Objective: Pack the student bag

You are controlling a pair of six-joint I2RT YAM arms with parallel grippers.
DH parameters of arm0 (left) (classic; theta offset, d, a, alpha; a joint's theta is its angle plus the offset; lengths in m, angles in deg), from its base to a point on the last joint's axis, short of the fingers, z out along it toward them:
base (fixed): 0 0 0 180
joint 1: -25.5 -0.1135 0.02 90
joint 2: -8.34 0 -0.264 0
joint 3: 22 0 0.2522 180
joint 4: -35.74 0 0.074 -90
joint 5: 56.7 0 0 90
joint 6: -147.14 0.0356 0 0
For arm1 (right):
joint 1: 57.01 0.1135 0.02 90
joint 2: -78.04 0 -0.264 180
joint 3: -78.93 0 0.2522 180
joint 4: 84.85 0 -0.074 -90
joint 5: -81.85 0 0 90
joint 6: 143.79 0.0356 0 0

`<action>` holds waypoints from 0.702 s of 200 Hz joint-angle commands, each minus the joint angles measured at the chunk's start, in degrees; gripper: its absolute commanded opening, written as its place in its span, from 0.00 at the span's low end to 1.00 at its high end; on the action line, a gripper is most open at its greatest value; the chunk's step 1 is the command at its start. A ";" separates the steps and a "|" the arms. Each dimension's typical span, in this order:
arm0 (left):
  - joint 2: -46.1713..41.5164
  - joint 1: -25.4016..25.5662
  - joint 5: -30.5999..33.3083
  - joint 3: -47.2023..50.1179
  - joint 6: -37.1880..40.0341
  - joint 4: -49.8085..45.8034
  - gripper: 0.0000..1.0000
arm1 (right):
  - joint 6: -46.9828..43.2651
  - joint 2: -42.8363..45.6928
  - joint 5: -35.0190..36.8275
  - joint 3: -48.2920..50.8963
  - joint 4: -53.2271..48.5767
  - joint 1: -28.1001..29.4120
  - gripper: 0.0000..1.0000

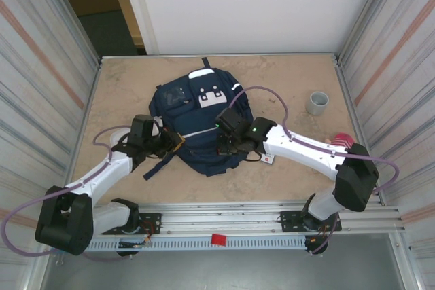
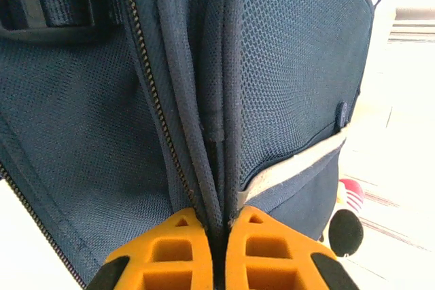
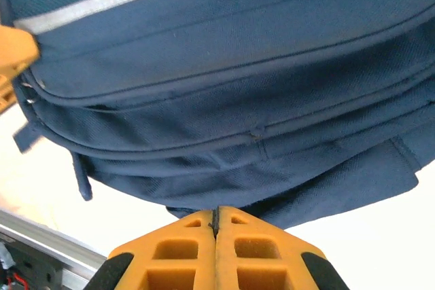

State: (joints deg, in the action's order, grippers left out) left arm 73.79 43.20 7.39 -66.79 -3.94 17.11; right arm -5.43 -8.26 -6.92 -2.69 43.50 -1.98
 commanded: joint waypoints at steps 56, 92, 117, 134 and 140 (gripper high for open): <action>-3.49 1.20 -0.79 2.29 -10.19 3.94 0.00 | 0.70 -4.48 -11.13 0.70 15.74 3.57 0.43; -4.78 1.14 -0.77 1.07 -10.28 2.93 0.00 | 0.78 -8.13 -9.99 -2.34 14.55 3.77 0.43; -4.28 1.20 -1.24 0.75 -10.59 3.49 0.00 | 0.65 -9.27 -10.80 -2.63 15.43 3.86 0.40; -4.03 1.20 -1.38 0.79 -10.89 3.89 0.00 | 0.51 -9.56 -10.69 -2.97 16.33 3.95 0.35; -4.02 1.20 -1.37 0.73 -10.86 3.90 0.00 | 0.27 -9.72 -10.49 -3.30 16.40 3.95 0.33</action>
State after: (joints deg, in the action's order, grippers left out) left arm 70.86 43.98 6.95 -65.15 -13.32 19.71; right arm -5.80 -17.20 -17.06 -3.61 58.17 1.54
